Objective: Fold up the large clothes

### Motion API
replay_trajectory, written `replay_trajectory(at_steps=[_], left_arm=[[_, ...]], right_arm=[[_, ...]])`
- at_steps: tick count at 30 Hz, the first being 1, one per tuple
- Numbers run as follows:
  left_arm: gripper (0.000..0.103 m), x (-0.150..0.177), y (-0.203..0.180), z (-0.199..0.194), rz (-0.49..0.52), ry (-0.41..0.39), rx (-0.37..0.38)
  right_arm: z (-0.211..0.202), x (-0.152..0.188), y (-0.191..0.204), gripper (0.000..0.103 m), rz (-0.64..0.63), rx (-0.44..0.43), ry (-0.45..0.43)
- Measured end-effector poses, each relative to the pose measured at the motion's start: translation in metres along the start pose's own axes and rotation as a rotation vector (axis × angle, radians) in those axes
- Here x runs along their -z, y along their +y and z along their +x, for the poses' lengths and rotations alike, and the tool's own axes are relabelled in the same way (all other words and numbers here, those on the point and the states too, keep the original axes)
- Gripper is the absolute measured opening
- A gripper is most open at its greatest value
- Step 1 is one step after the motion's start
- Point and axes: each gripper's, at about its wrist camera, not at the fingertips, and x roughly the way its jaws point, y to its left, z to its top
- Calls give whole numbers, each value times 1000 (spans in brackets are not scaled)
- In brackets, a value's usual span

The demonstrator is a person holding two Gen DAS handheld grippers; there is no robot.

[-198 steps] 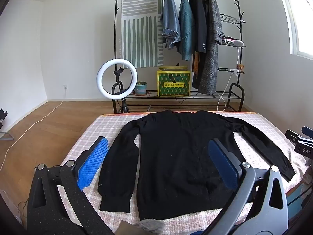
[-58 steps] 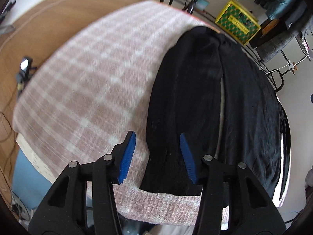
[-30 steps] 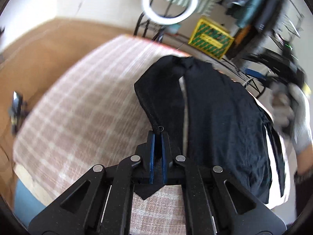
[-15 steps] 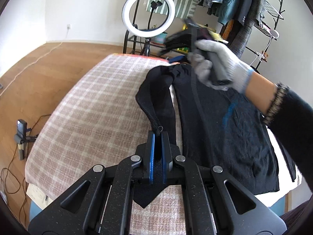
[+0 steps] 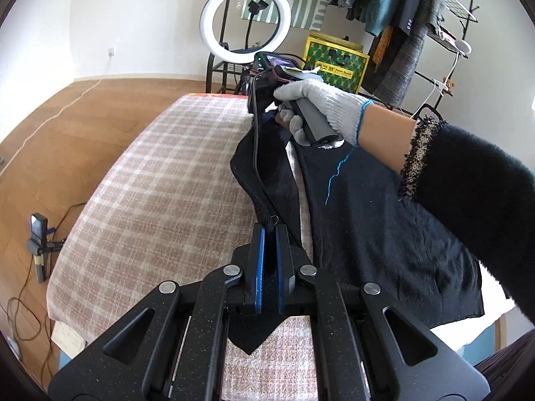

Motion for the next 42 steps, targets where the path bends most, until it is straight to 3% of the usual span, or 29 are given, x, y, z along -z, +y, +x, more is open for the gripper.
replay_trajectory(at_steps=[4, 8, 14, 19, 24, 29, 39, 42], left_arm=[[4, 1, -5, -1, 14, -2, -2], [3, 2, -18, -5, 55, -15, 9], [3, 7, -62, -5, 186, -31, 23], [3, 26, -110, 13, 321, 25, 51], [3, 44, -142, 29, 398, 85, 76], [4, 51, -150, 37, 419, 122, 88], [4, 66, -151, 16, 441, 139, 175], [4, 66, -147, -1, 436, 112, 209]], right_arm=[[-10, 1, -12, 3, 50, -60, -40], [-34, 3, -42, 3, 144, -197, -115], [-74, 21, -105, 3, 264, -420, -261], [-85, 50, -158, 3, 337, -498, -324], [-69, 69, -190, 7, 363, -463, -258], [-70, 77, -200, 9, 309, -321, -216], [-159, 143, -222, 18, 299, -511, -349], [-188, 174, -215, 18, 270, -495, -376]])
